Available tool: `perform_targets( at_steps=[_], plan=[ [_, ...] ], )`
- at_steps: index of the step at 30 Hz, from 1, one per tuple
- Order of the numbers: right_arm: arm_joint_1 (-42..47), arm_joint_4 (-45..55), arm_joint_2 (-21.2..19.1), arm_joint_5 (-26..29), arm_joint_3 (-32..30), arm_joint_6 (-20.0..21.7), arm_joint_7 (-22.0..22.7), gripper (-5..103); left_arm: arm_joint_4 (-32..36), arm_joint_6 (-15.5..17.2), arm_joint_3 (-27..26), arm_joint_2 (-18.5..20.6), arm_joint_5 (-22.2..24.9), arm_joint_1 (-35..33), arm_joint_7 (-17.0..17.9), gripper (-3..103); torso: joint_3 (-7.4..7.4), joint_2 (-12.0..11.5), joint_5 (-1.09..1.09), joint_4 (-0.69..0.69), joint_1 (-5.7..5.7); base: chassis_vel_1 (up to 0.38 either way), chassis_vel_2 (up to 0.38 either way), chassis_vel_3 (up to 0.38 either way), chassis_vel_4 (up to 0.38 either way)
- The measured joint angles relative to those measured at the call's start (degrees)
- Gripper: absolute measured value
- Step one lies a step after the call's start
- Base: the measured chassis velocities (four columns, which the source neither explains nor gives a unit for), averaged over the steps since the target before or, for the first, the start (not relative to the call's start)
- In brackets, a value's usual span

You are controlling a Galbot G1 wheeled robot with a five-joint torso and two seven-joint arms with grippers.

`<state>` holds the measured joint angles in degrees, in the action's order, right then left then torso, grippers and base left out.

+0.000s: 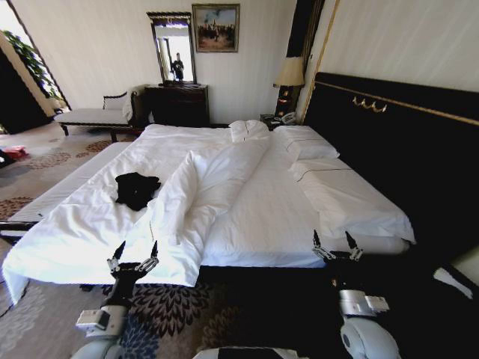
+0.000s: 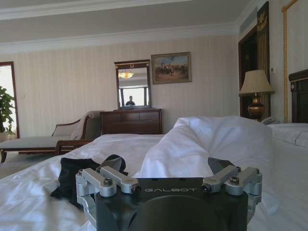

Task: Fold the clothes on the bed.

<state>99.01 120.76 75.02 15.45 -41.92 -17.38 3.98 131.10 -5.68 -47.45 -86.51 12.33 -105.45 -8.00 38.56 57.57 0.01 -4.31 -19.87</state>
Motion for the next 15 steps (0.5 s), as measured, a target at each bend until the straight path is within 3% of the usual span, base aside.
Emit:
perform_targets(
  at_steps=[10, 15],
  plan=[
    [-0.5, -0.3, 0.0, 0.0, 0.1, -0.9, 0.0, 100, 0.0, 0.0, 0.0, 0.1, 0.0, 0.1, 0.0, 100, 0.00, 0.0, -0.01, 0.00, -0.01, -0.204, 0.195, 0.202, -0.195],
    [-0.5, -0.3, 0.2, 0.0, 0.2, -1.4, -0.1, 100, 0.1, 0.0, 0.0, 0.0, -0.1, -0.1, 0.0, 100, 0.01, 0.0, -0.01, 0.00, -0.04, -0.097, 0.089, 0.087, -0.093]
  ],
)
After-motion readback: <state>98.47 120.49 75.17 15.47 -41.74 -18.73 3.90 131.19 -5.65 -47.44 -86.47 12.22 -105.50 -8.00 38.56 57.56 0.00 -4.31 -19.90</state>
